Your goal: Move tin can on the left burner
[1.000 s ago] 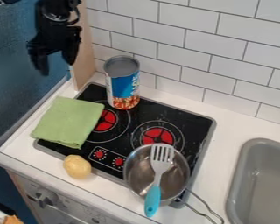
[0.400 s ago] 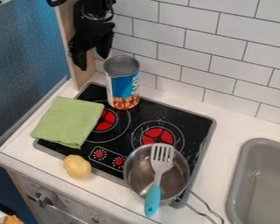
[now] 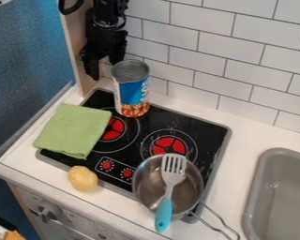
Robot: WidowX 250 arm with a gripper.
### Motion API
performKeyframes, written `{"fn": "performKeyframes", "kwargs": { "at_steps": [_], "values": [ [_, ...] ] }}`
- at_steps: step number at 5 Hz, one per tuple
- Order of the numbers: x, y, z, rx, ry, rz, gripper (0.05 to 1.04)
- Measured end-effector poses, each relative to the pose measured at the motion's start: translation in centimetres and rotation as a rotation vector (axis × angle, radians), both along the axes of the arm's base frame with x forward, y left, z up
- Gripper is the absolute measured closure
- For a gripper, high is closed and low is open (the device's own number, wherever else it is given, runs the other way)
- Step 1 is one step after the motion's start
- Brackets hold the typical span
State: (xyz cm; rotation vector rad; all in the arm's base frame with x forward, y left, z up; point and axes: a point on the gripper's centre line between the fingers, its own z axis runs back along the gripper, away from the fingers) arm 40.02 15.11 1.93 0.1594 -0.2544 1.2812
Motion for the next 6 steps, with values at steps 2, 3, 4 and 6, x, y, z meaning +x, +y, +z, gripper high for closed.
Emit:
{"fn": "performKeyframes", "kwargs": {
  "at_steps": [2,3,4,6],
  "values": [
    [0.1,-3.1,-0.8,-0.02,0.03,-0.074,0.083],
    [-0.5,-4.6,-0.9,-0.033,0.044,-0.109,0.083],
    [-1.2,-6.6,-0.5,-0.033,0.056,-0.141,0.083],
    [-2.2,-9.3,-1.0,-0.062,0.07,-0.175,0.083]
  ]
}}
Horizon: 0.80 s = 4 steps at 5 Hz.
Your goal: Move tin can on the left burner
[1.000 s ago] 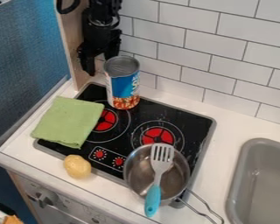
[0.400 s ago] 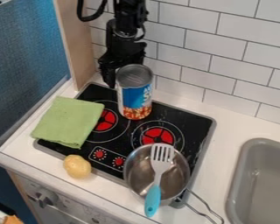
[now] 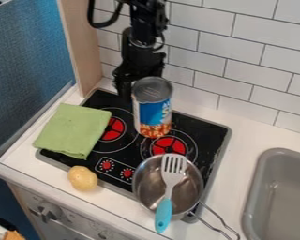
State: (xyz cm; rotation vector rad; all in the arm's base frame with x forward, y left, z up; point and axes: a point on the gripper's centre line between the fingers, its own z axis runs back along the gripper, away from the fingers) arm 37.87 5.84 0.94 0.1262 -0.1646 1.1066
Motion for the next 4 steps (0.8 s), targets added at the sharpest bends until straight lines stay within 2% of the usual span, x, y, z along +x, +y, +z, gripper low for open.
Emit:
{"fn": "performKeyframes", "kwargs": {
  "at_steps": [2,4],
  "values": [
    [-0.1,-2.3,0.4,-0.02,-0.018,-0.03,0.083],
    [-0.7,-5.1,0.0,-0.032,0.001,-0.074,0.083]
  ]
}}
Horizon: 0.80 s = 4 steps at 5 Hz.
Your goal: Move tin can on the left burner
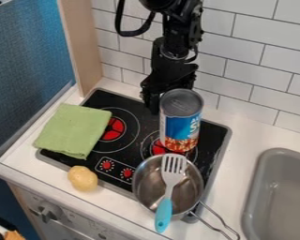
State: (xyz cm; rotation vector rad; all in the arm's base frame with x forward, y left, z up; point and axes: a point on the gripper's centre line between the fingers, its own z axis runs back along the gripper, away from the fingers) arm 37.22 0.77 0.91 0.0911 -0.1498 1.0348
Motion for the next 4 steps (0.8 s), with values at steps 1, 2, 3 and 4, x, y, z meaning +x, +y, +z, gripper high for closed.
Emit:
{"fn": "performKeyframes", "kwargs": {
  "at_steps": [1,2,3,4],
  "values": [
    [-0.1,-0.9,0.0,0.004,0.0,-0.027,0.083],
    [-0.5,-2.3,0.1,0.011,0.002,-0.066,0.083],
    [-0.7,-3.0,0.7,0.015,-0.012,-0.079,0.083],
    [-0.8,-3.1,0.9,0.023,-0.014,-0.09,0.083]
  ]
}}
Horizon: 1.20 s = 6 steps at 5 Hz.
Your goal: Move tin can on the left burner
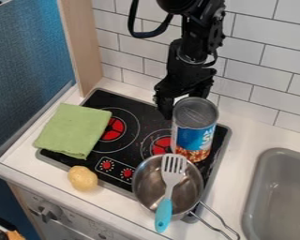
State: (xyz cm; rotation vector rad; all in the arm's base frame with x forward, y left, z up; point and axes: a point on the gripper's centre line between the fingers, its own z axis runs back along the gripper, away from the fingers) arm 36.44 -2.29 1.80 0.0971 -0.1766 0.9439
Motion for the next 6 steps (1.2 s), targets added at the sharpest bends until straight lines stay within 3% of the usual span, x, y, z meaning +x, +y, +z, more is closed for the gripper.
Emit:
{"fn": "performKeyframes", "kwargs": {
  "at_steps": [2,3,4,5,6],
  "values": [
    [0.7,0.4,0.9,0.044,0.013,-0.113,0.083],
    [1.2,0.8,2.5,0.085,0.026,-0.254,0.083],
    [2.0,0.8,3.5,0.101,-0.009,-0.319,0.083],
    [3.0,0.0,3.9,0.085,-0.036,-0.469,0.083],
    [3.7,0.0,4.0,0.117,-0.06,-0.598,0.083]
  ]
}}
